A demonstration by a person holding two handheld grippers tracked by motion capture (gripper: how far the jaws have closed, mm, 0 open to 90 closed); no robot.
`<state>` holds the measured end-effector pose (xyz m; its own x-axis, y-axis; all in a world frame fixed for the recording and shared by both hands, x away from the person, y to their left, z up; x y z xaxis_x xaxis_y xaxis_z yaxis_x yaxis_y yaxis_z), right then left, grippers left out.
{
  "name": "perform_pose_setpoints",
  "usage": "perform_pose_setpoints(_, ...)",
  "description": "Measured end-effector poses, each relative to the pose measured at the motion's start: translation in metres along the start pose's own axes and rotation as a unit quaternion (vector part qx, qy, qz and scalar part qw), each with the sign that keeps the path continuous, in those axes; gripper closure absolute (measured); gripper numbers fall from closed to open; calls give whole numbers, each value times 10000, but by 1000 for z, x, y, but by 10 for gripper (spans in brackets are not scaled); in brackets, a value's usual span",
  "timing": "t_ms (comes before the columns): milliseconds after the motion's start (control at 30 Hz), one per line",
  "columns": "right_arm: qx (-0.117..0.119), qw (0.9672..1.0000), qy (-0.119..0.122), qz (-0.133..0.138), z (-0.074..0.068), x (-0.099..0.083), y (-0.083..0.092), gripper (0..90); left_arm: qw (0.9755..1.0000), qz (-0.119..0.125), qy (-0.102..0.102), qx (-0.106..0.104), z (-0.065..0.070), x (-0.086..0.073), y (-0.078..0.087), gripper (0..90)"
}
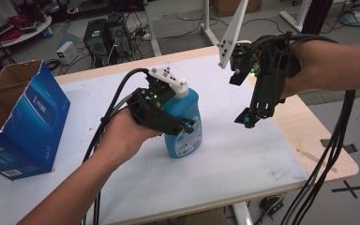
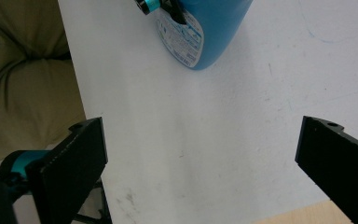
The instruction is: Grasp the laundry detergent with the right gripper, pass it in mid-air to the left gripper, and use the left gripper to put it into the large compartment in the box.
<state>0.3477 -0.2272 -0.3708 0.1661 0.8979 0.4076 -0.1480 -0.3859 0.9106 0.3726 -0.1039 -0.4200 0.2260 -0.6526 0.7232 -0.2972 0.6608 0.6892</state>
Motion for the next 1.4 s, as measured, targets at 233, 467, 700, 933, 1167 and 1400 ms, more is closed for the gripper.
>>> perform_pose_setpoints(233,14,10000,-7,-18,1,0,-1,12,9998,64,-95,-165,-1,0,1,430)
perform_pose_setpoints(467,22,10000,-26,-37,3,0,-1,12,9996,78,-123,-254,-3,-2,4,436)
perform_pose_setpoints(700,24,10000,-21,-45,5,2,-1,12,9991,101,-240,-345,-8,4,20,438)
perform_pose_setpoints(933,20,10000,-19,-50,5,4,-1,12,9979,155,-441,-447,-15,15,39,437)
perform_pose_setpoints(1167,-8,10000,-30,-33,7,5,1,13,9949,132,-743,-674,-28,25,60,436)
perform_pose_setpoints(1400,-2,10000,-65,-48,7,7,1,13,9884,157,-1111,-1025,-43,32,78,436)
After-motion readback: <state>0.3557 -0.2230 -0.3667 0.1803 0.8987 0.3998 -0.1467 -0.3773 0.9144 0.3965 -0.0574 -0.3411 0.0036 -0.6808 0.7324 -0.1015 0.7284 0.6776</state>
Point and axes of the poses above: each handheld gripper's, and its own axes: y roughly backward along the jaws, x roughly out of its top, z roughly to its right, the point moved 10 cm from there along -y, roughly forward along the jaws, and after that the axes turned 3 degrees about z, right-handed, at the moved point
